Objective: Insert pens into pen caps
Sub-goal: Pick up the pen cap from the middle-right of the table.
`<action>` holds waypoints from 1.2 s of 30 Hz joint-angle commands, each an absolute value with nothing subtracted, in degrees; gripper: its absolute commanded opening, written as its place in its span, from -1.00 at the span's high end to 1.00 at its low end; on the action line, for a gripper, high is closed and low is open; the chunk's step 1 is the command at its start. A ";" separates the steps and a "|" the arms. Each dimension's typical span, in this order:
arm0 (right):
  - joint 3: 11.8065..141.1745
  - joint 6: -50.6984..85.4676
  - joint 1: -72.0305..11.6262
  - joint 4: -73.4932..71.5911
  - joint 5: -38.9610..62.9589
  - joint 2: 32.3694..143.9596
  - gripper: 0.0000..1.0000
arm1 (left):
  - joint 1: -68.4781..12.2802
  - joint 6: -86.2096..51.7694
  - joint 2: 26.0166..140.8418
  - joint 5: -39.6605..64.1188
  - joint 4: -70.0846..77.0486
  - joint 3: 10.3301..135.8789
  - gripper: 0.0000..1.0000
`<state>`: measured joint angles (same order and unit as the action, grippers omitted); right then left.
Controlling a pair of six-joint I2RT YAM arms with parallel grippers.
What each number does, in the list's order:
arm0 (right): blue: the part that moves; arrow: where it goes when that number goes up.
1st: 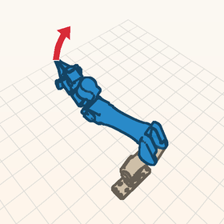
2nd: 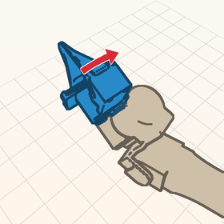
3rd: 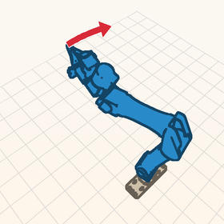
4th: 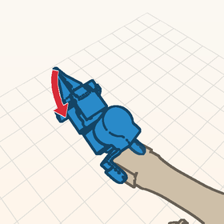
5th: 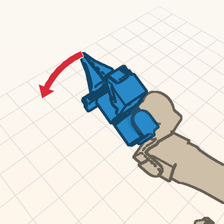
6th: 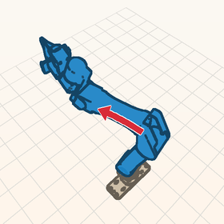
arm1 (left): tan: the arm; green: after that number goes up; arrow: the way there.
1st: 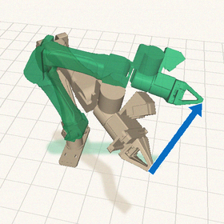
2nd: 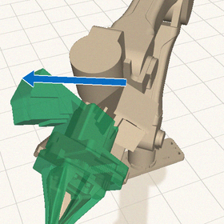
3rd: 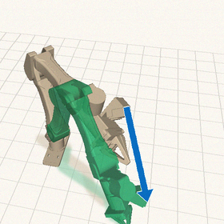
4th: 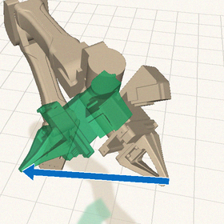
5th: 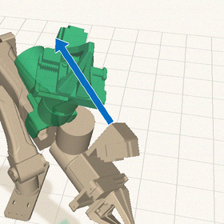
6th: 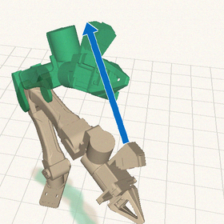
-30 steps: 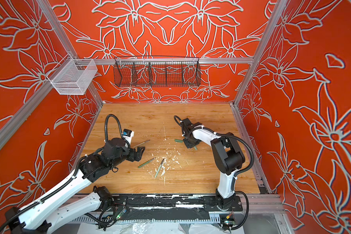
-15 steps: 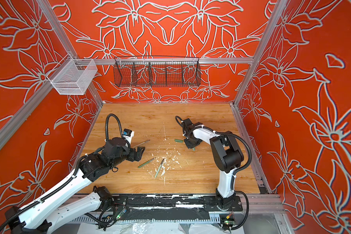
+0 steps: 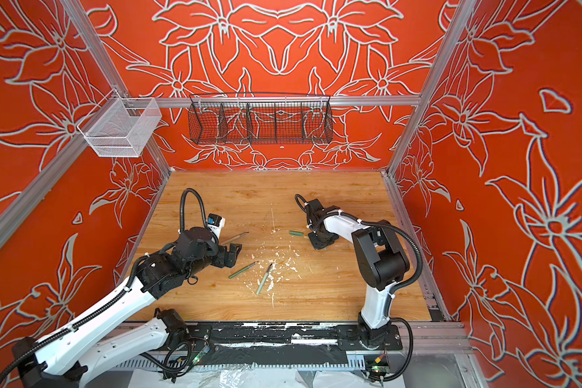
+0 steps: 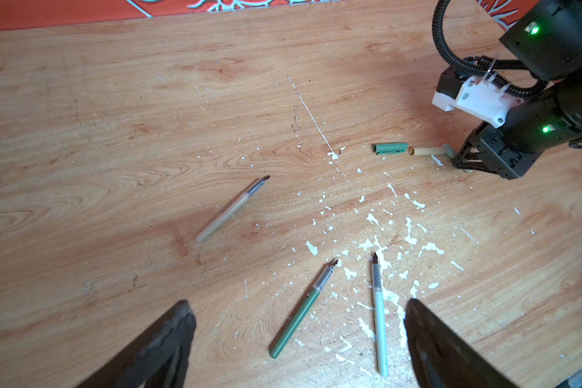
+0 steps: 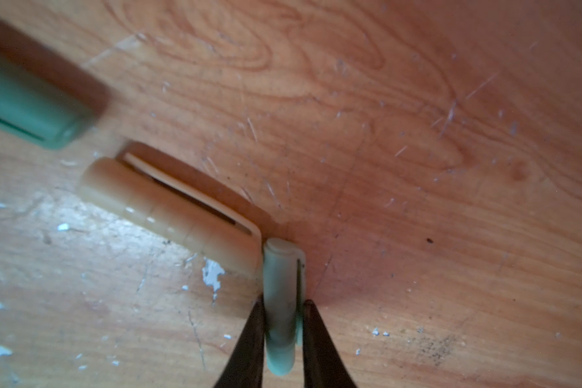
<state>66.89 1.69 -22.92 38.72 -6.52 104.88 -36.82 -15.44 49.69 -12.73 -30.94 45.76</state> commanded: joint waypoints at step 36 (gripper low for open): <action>68.13 1.78 -22.59 40.44 -7.44 105.57 0.68 | -37.09 -17.12 49.00 -11.09 -32.78 46.27 -0.94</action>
